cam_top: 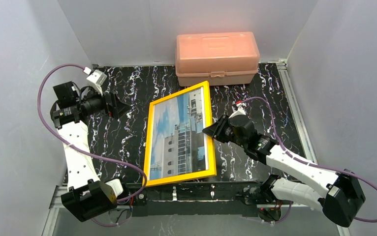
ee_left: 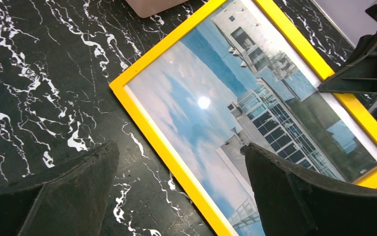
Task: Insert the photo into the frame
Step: Turn over the photo frame at the center of the board.
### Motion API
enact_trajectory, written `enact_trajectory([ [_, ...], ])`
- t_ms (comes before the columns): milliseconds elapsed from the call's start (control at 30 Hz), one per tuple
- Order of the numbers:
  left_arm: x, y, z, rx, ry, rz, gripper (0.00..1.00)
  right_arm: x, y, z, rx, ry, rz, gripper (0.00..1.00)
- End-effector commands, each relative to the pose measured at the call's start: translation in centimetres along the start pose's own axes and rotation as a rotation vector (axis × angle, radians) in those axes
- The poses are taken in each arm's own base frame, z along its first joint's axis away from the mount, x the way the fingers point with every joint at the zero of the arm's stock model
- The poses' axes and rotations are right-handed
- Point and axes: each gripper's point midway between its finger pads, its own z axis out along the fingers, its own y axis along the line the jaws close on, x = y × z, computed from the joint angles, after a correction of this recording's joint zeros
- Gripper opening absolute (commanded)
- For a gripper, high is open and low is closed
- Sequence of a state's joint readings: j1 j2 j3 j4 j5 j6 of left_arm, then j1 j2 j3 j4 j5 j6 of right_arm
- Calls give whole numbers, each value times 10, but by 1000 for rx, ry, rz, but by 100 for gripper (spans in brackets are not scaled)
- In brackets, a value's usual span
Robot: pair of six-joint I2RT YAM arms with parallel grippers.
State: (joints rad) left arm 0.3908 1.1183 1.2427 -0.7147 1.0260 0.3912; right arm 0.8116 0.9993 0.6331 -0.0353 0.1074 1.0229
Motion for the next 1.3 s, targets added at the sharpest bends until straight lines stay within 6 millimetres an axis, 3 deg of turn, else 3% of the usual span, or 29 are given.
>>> enact_trajectory([
  [0, -4, -8, -2, 49, 19, -73, 99, -36, -32, 8, 108, -191, -126, 26],
  [200, 11, -2, 0, 54, 99, -116, 99, -36, -68, 18, 211, -228, -106, 25],
  [400, 14, -5, -2, 54, 95, -101, 99, -34, -106, 18, 297, -291, -23, 24],
  [800, 21, -10, -1, 69, 95, -91, 98, -38, -129, 26, 382, -316, -79, 32],
  [967, 22, -12, -3, 67, 95, -82, 99, -46, -142, 30, 423, -308, -95, 50],
  [1100, 24, -13, -3, 68, 95, -85, 98, -44, -150, 35, 447, -241, -121, 55],
  [1267, 32, -8, -1, 54, 119, -108, 99, -58, -145, 36, 433, -237, -138, 62],
])
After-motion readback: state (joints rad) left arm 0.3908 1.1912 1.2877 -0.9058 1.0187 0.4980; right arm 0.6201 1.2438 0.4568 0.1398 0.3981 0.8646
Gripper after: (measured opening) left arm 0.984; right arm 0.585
